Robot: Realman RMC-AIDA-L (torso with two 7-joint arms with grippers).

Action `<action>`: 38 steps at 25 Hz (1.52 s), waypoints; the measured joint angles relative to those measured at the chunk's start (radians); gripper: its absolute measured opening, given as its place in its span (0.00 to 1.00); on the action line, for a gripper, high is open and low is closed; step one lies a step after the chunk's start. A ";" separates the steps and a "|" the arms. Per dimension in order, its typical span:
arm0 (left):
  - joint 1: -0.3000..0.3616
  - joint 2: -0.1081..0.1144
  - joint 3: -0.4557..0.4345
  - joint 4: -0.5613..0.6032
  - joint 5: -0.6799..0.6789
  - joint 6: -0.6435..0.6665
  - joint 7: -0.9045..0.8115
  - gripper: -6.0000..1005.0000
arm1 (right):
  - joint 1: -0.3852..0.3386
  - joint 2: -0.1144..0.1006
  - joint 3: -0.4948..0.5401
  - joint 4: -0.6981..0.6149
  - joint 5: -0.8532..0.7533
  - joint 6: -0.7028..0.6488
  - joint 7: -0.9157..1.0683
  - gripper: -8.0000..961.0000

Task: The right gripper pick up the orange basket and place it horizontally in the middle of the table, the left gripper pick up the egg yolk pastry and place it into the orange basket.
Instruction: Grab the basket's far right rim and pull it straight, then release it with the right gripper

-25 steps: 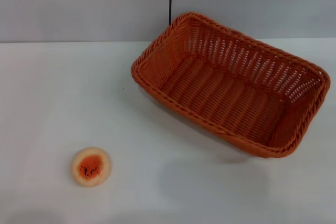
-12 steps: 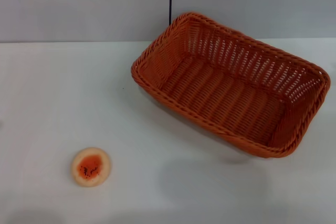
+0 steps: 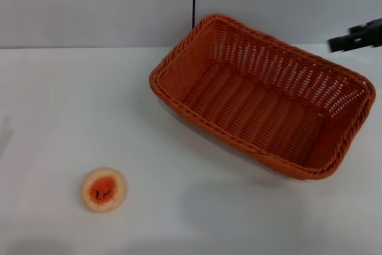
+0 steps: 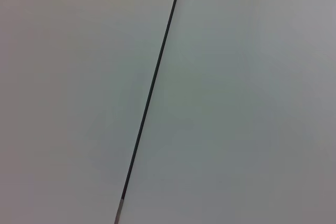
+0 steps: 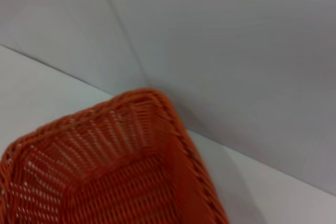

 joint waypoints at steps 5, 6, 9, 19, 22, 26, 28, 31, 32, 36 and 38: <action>-0.003 0.000 0.002 0.028 0.000 0.003 -0.025 0.82 | 0.009 0.042 -0.013 0.050 -0.001 -0.074 -0.023 0.77; -0.003 0.000 0.005 0.034 0.000 0.003 -0.033 0.82 | 0.010 0.045 -0.019 0.062 -0.001 -0.090 -0.024 0.77; -0.001 0.000 0.013 0.042 0.000 0.003 -0.042 0.82 | 0.007 0.055 -0.056 0.080 -0.002 -0.151 -0.038 0.76; 0.008 0.000 0.031 0.043 0.001 0.003 -0.047 0.82 | 0.015 0.068 -0.071 0.193 0.034 -0.236 -0.135 0.75; 0.013 0.000 0.037 0.044 0.002 0.004 -0.050 0.82 | 0.015 0.074 -0.071 0.214 0.035 -0.263 -0.167 0.75; 0.017 0.000 0.037 0.044 0.002 0.012 -0.051 0.82 | 0.009 0.079 -0.069 0.225 0.037 -0.282 -0.206 0.74; 0.020 0.000 0.037 0.044 0.002 0.022 -0.052 0.82 | 0.009 0.081 -0.066 0.239 0.039 -0.295 -0.230 0.74; 0.028 0.000 0.037 0.044 0.002 0.040 -0.063 0.82 | 0.013 0.085 -0.069 0.252 0.042 -0.302 -0.248 0.74; 0.032 0.000 0.037 0.044 0.002 0.047 -0.065 0.82 | 0.013 0.088 -0.072 0.252 0.044 -0.302 -0.254 0.74; 0.036 0.000 0.037 0.044 0.002 0.054 -0.066 0.82 | 0.014 0.089 -0.073 0.253 0.044 -0.303 -0.259 0.73; 0.039 0.000 0.037 0.044 0.002 0.060 -0.067 0.82 | 0.007 0.089 -0.074 0.246 0.042 -0.305 -0.265 0.67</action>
